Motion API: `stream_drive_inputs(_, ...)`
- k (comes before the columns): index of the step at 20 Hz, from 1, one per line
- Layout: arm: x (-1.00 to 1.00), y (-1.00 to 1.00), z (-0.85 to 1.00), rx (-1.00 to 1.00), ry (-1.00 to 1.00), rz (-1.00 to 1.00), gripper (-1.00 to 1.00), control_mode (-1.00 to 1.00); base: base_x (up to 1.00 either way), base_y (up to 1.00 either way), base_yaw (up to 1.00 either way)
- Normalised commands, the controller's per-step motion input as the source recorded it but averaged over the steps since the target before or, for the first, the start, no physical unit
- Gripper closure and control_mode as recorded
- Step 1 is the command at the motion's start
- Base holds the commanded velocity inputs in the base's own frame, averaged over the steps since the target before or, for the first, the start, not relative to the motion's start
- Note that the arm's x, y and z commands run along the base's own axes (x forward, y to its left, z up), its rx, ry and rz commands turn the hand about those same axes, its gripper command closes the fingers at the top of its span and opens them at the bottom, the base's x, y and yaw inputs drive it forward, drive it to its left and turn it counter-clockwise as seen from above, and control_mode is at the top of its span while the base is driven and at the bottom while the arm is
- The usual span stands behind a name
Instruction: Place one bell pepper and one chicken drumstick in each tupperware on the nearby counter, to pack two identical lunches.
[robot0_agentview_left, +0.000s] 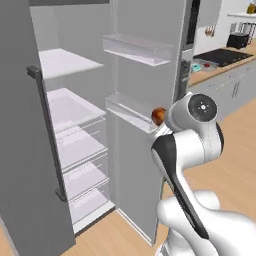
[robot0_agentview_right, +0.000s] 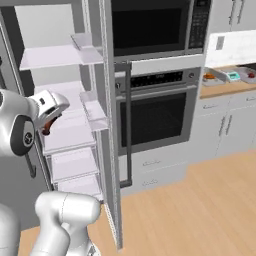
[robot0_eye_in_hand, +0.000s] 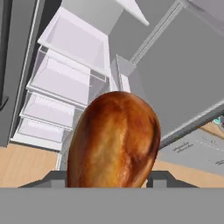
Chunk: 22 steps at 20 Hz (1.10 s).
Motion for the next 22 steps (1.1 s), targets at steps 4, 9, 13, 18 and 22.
stream_drive_inputs(4,0.00,0.00,0.00,0.00,0.00,0.00,1.00,1.00,-1.00,-0.92,-0.30)
stream_drive_inputs(9,0.00,0.00,0.00,0.00,0.00,0.00,1.00,1.00,-0.22,-1.00,-0.22)
stream_drive_inputs(13,0.00,0.00,0.00,0.00,0.00,0.00,1.00,1.00,1.00,-1.00,0.03)
stream_drive_inputs(18,0.00,0.00,0.00,0.00,0.00,0.00,1.00,1.00,1.00,-1.00,0.14)
stream_drive_inputs(22,0.00,0.00,0.00,0.00,0.00,0.00,1.00,1.00,1.00,-0.92,0.07)
